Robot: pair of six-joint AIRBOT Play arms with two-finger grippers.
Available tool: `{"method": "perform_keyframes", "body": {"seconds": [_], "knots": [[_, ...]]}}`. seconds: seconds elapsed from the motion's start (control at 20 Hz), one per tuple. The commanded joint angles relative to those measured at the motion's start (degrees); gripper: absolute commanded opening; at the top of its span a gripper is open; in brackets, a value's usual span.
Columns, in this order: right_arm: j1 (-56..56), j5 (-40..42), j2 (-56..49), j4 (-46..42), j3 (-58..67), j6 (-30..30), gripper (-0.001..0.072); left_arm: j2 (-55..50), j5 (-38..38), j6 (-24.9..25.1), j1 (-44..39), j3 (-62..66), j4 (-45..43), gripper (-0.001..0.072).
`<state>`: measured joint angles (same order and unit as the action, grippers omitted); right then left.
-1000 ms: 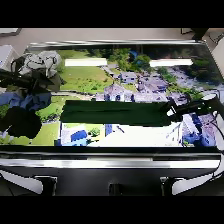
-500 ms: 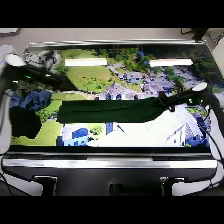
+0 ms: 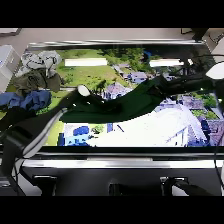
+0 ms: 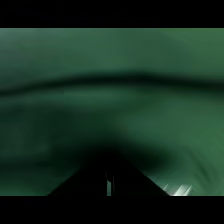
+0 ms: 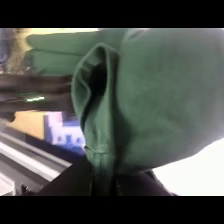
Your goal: Fold the clothes and pants, and hang the long-sleeved shirts on hangers.
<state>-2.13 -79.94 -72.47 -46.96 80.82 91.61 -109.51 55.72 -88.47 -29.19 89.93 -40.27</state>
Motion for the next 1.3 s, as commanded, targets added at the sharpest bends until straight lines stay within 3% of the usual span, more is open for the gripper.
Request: {"method": "perform_keyframes", "body": {"seconds": [0.0, 0.2, 0.4, 0.55, 0.7, 0.8, 1.0, 1.15, 1.2, 1.25], "knots": [[0.68, -3.15, 5.20, -0.46, 0.15, 4.48, 0.0049, -3.41, -14.27, -6.71, -7.48, -1.36, 9.51, 0.0021], [0.66, -3.96, 5.51, -3.52, 0.09, 6.78, 0.0049, -6.45, -26.93, -4.33, -18.21, 0.70, 32.04, 0.0021], [0.68, -3.74, 4.92, -5.18, 0.09, 6.73, 0.0049, -9.31, -25.88, -2.49, -19.78, 2.91, 34.07, 0.0019], [0.68, -3.32, 2.62, -4.63, 0.04, 5.38, 0.0049, -7.26, -17.18, 3.19, -11.13, 2.93, 24.81, 0.0016], [3.23, 1.33, -1.40, -2.34, 0.04, 4.13, 0.0049, -0.24, -6.16, 2.97, 1.88, 2.93, 4.98, 0.0016], [8.00, 5.44, -4.94, -0.66, 0.04, 3.67, 0.0049, 6.93, -1.27, 2.99, 11.30, 2.93, -3.10, 0.0016], [18.95, 15.69, -14.84, 5.86, 0.04, 3.69, 0.0050, 22.43, 3.74, 3.74, 27.91, 2.93, -6.71, 0.0018], [26.03, 23.58, -24.70, 14.01, 0.04, 3.72, 0.0053, 32.13, 6.25, 5.49, 34.97, 2.91, -6.75, 0.0019], [28.09, 25.99, -27.96, 17.81, 0.04, 3.69, 0.0167, 34.32, 6.10, 5.88, 35.76, 2.91, -6.80, 0.0019], [30.03, 28.09, -31.10, 22.49, 0.07, 3.30, 0.0460, 35.58, 5.84, 5.81, 35.89, 2.91, -6.75, 0.0019]]}}
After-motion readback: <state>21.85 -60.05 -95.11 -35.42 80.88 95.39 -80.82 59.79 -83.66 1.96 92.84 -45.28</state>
